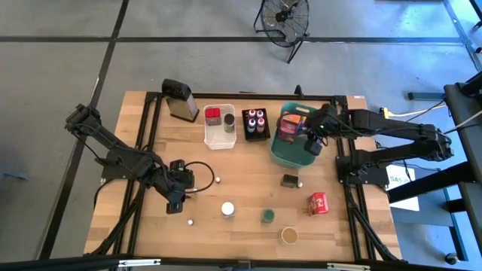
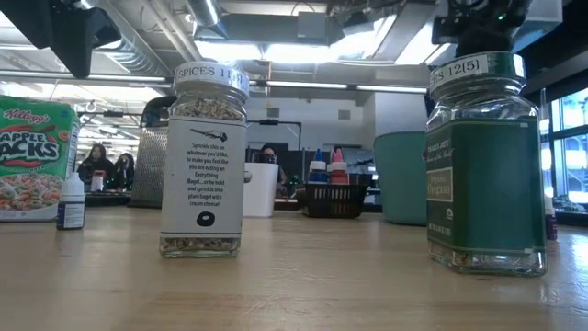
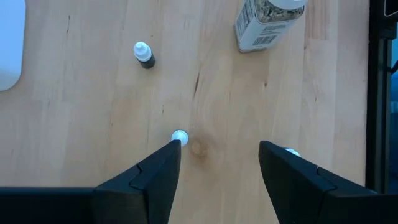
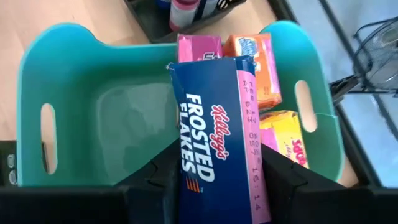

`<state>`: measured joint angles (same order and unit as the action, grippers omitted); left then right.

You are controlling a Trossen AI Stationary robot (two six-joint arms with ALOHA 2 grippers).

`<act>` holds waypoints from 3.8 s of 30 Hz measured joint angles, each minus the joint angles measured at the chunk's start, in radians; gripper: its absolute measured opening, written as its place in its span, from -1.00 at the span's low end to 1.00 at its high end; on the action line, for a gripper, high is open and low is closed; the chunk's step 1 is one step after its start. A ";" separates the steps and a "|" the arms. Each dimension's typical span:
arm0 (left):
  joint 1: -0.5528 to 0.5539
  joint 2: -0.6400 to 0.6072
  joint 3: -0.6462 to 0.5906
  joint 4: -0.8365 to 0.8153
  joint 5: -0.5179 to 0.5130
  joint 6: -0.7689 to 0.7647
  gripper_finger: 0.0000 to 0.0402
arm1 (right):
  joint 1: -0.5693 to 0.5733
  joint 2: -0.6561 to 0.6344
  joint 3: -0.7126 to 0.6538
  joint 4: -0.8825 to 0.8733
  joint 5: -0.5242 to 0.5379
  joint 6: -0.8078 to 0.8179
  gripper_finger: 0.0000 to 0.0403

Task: Pick & Place Kitchen Items
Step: Put the blue cereal box into the green bin, then put the white spice bottle into the white bin

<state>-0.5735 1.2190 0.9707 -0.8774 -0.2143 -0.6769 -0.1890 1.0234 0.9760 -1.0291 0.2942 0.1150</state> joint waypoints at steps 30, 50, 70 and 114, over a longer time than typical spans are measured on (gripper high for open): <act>0.000 0.000 0.000 0.015 0.002 -0.009 0.06 | -0.113 0.129 0.000 0.042 -0.066 0.053 -0.27; 0.000 0.000 0.000 0.037 0.000 -0.020 0.06 | -0.119 0.189 0.000 0.047 -0.072 0.054 0.09; 0.000 0.000 0.000 0.037 -0.014 0.009 0.06 | -0.081 0.104 0.095 0.069 -0.033 0.033 0.33; -0.093 0.001 0.000 0.315 -0.368 0.411 0.23 | 0.805 0.450 0.180 0.841 -0.013 0.139 0.33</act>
<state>-0.6664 1.2198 0.9707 -0.5625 -0.5825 -0.2661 0.6162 1.4738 1.1561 -0.1878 0.2811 0.2539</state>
